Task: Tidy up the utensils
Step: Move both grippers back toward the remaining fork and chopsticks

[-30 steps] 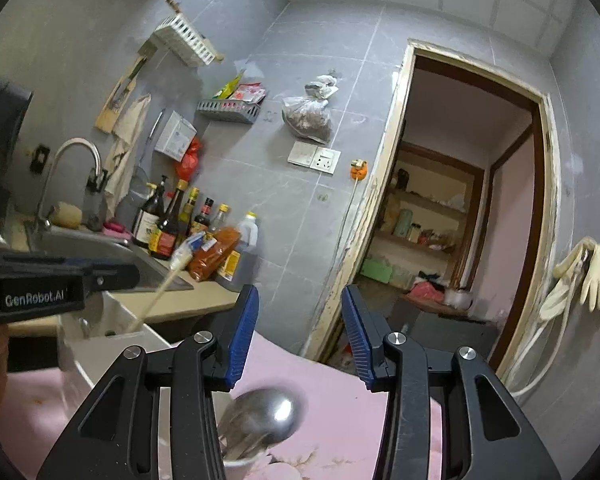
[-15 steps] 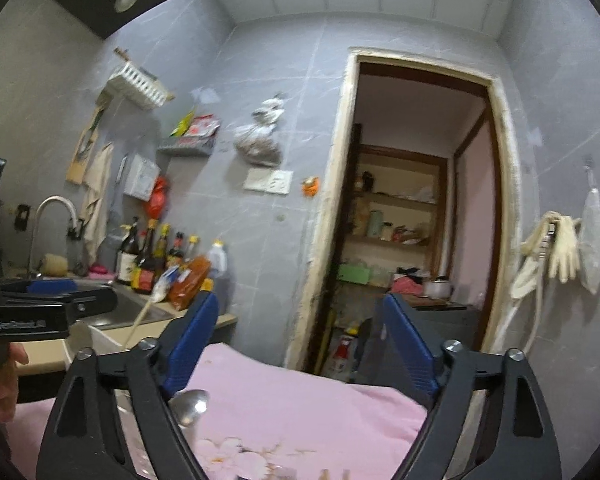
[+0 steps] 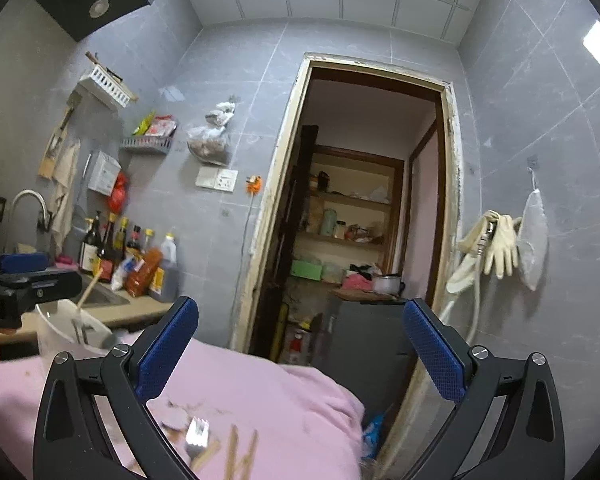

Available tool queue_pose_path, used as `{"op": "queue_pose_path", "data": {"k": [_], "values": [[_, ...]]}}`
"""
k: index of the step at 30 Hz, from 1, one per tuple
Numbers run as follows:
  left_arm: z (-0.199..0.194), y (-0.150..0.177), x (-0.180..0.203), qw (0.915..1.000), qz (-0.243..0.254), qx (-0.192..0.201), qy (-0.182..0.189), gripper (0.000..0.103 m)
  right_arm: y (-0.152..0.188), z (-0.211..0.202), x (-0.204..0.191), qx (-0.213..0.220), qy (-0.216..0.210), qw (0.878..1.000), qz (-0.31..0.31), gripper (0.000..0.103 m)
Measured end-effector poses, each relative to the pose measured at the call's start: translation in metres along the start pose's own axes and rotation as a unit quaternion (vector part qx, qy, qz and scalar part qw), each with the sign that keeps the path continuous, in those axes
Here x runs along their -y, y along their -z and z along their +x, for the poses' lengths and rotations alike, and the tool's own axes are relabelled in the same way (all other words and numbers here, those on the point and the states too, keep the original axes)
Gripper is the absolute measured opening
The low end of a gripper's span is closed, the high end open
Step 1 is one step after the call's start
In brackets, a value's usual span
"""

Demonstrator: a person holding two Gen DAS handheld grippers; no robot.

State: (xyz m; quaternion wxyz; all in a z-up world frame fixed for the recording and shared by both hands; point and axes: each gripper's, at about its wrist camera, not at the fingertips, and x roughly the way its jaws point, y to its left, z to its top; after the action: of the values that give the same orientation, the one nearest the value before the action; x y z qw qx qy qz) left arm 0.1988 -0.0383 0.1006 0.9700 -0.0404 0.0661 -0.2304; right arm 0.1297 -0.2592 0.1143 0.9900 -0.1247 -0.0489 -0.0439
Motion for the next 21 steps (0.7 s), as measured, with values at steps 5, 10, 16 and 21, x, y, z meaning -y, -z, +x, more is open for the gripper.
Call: {"op": "queue_pose_path", "data": {"k": [5, 10, 16, 21], "values": [[0.019, 0.019, 0.021, 0.9979, 0.02, -0.058, 0.023, 0.101, 0.015, -0.006, 0.015, -0.029, 0.0, 1.0, -0.004, 0.103], [0.034, 0.039, 0.036, 0.9925, 0.032, -0.114, 0.033, 0.101, 0.033, -0.005, 0.027, -0.068, -0.013, 0.998, -0.001, 0.103], [0.05, 0.063, 0.052, 0.981, 0.053, -0.182, 0.041, 0.101, 0.055, 0.011, 0.046, -0.139, -0.045, 0.988, 0.038, 0.093], [0.067, 0.08, 0.059, 0.9677, 0.061, -0.24, 0.045, 0.094, 0.07, 0.025, 0.053, -0.189, -0.071, 0.977, 0.062, 0.079]]}}
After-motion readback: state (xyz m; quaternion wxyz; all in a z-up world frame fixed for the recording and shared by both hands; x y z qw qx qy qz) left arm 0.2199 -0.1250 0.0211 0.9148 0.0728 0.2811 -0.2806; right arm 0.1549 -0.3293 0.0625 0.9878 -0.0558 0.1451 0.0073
